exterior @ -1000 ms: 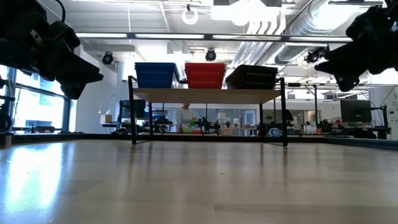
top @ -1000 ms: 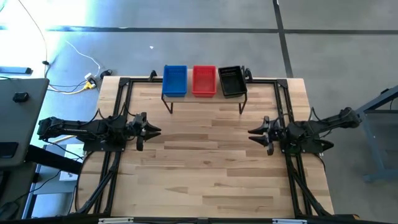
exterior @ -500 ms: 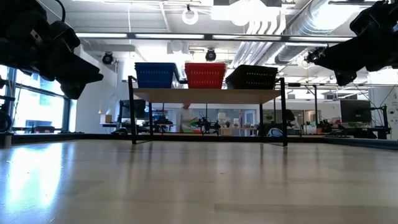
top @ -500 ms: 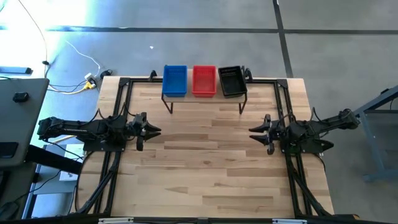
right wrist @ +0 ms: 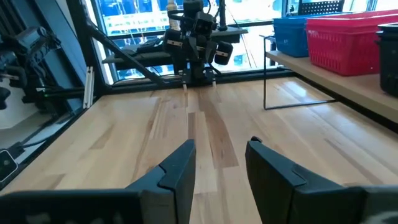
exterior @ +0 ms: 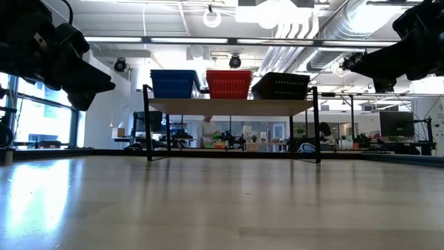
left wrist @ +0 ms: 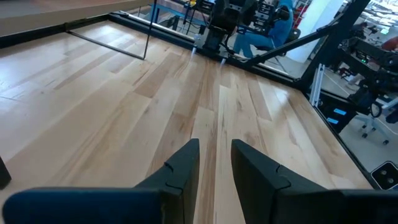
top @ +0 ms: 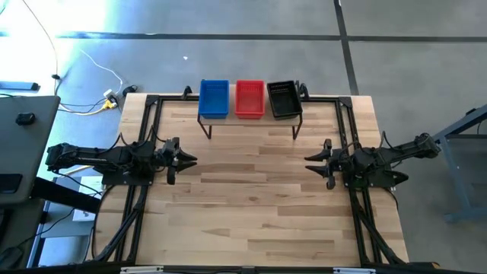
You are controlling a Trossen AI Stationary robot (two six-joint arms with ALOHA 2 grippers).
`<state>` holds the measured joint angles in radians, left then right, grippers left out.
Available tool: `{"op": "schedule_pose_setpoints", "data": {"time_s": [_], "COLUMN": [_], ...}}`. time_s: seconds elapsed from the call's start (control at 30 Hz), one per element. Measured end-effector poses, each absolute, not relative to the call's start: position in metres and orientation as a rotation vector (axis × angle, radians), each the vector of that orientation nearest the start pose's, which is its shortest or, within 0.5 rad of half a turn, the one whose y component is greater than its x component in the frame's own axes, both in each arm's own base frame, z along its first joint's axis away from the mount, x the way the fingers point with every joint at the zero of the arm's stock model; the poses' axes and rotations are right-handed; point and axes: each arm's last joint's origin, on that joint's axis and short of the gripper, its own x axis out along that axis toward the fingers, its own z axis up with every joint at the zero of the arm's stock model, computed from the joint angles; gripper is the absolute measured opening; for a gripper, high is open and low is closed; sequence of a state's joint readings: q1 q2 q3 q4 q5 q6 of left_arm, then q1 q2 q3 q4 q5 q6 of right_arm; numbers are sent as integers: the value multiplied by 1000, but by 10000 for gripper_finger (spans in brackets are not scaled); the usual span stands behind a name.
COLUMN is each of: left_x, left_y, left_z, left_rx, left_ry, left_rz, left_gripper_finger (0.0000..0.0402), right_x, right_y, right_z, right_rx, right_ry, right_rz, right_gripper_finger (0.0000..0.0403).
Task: Stack baskets on shelf by color
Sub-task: Return to Home Position
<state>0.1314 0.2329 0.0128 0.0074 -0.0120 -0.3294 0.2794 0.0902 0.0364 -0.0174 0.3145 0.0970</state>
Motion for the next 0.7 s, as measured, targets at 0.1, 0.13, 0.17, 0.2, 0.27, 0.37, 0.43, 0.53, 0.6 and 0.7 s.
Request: {"op": "schedule_pose_setpoints", "data": {"time_s": [0.1, 0.13, 0.17, 0.2, 0.27, 0.37, 0.43, 0.53, 0.6, 0.7], "left_x": [109, 109, 109, 109, 109, 109, 109, 109, 109, 109], "left_y": [15, 15, 15, 15, 15, 15, 15, 15, 15, 15], "left_z": [149, 149, 149, 149, 149, 149, 149, 149, 149, 149], "left_rx": [-340, -340, -340, -340, -340, -340, -340, -340, -340, -340], "left_ry": [187, 187, 187, 187, 187, 187, 187, 187, 187, 187], "left_rz": [177, 177, 176, 176, 177, 176, 177, 177, 177, 177], "left_gripper_finger": [83, 83, 83, 83, 83, 83, 83, 83, 83, 83], "right_x": [99, 99, 99, 99, 99, 99, 99, 99, 99, 99], "right_y": [19, 19, 19, 19, 19, 19, 19, 19, 19, 19], "right_z": [167, 167, 167, 167, 167, 167, 167, 167, 167, 167], "right_rx": [69, 68, 68, 68, 68, 68, 68, 67, 68, 67], "right_ry": [66, 67, 67, 67, 67, 67, 67, 67, 67, 67], "right_rz": [-38, -38, -38, -38, -38, -38, -38, -38, -38, -38], "right_gripper_finger": [126, 126, 126, 126, 126, 126, 126, 126, 126, 126]}}
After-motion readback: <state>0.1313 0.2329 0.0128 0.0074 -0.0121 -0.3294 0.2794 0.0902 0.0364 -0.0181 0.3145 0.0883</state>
